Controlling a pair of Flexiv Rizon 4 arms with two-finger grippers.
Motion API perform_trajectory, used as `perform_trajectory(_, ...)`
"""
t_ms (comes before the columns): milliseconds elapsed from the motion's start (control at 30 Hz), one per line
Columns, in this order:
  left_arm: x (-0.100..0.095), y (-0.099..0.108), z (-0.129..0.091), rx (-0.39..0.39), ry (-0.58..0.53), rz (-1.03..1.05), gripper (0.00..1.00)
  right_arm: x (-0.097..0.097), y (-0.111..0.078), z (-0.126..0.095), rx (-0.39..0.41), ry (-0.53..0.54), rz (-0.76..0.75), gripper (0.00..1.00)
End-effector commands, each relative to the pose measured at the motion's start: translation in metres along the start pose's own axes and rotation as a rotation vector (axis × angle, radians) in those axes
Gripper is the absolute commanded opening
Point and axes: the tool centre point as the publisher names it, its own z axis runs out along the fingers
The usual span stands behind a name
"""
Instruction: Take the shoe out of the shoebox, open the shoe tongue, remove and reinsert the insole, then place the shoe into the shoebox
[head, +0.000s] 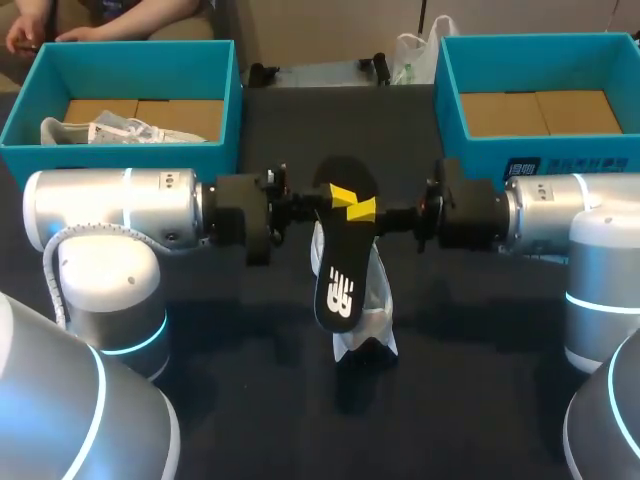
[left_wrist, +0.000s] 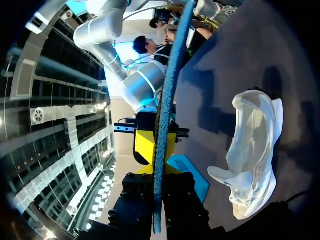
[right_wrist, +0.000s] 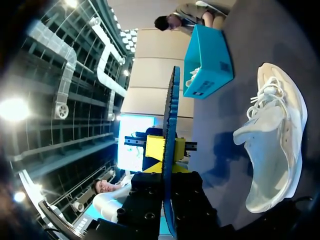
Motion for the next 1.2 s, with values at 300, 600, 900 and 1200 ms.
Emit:
perform_trajectory(300, 0.005, 0.004, -0.013, 0.002, 0.004, -0.051, 0.0, 0.006, -0.018, -0.028, -0.065, -0.09, -0.029, 1.0)
perform_trajectory(600, 0.006, -0.013, -0.026, 0.011, 0.009, -0.18, 0.0, 0.007, -0.024, -0.053, -0.093, -0.153, -0.175, 1.0)
perform_trajectory(900, 0.009, -0.022, -0.032, 0.07, 0.017, -0.344, 0.0, 0.007, -0.025, -0.071, -0.075, -0.26, -0.491, 1.0)
perform_trajectory(1200, 0.01, -0.024, -0.031, 0.123, 0.036, -0.439, 0.0, 0.008, -0.025, -0.071, -0.081, -0.291, -0.558, 1.0)
